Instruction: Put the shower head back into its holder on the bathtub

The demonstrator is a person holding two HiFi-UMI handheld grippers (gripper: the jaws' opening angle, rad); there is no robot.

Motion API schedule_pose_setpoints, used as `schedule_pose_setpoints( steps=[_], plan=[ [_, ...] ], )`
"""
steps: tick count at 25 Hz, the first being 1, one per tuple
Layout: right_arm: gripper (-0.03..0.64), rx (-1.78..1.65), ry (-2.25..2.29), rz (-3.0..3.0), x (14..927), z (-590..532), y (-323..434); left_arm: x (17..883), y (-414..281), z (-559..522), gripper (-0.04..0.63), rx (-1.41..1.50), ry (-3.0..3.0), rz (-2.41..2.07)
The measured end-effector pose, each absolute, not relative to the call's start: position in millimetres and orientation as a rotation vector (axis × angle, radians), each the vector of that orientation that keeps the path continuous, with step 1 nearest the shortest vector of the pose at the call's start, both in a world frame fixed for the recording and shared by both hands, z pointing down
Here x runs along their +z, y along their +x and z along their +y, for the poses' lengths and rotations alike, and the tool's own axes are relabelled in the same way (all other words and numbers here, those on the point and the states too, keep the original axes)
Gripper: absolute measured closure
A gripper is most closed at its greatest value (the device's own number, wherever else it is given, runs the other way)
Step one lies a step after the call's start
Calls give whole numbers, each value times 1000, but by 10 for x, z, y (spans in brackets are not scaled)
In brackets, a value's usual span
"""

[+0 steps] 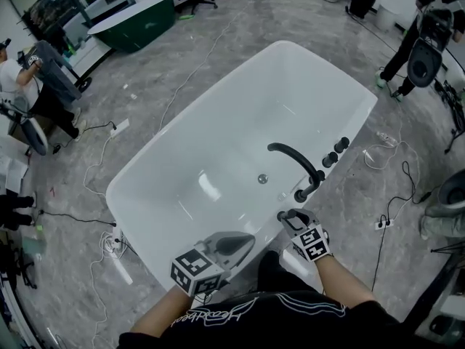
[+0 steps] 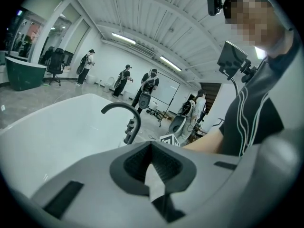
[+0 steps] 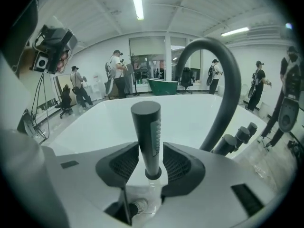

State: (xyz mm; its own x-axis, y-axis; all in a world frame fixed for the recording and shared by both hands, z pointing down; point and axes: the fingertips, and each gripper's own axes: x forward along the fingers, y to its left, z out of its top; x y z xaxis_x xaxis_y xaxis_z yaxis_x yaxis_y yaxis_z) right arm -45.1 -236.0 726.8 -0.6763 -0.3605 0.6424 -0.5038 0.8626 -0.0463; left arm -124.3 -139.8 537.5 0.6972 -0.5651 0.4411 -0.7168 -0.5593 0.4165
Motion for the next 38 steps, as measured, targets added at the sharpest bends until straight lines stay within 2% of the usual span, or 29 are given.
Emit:
schedule_pose_setpoints(
  steps=[6, 13, 20, 25, 29, 38],
  plan=[
    [465, 290, 749, -2446, 6748, -2211, -243, 5133, -1050, -1178, 591, 362, 2433, -918],
    [466, 351, 713, -2696, 5445, -1573, -85, 4668, -767, -854, 591, 369, 2553, -850],
    [561, 359, 698, -2921, 4364, -964, 268, 4158, -547, -650, 591, 291, 2700, -787],
    [581, 187, 644, -2971, 3821, -573, 320, 3950, -332, -476, 591, 268, 2782, -736],
    [589, 51, 559, -2963, 3543, -422, 285, 3817, -211, -425, 591, 231, 2818, -714],
    [603, 97, 517, -2967, 3584, -470, 274, 3678, -104, -433, 591, 233, 2837, -739]
  ],
)
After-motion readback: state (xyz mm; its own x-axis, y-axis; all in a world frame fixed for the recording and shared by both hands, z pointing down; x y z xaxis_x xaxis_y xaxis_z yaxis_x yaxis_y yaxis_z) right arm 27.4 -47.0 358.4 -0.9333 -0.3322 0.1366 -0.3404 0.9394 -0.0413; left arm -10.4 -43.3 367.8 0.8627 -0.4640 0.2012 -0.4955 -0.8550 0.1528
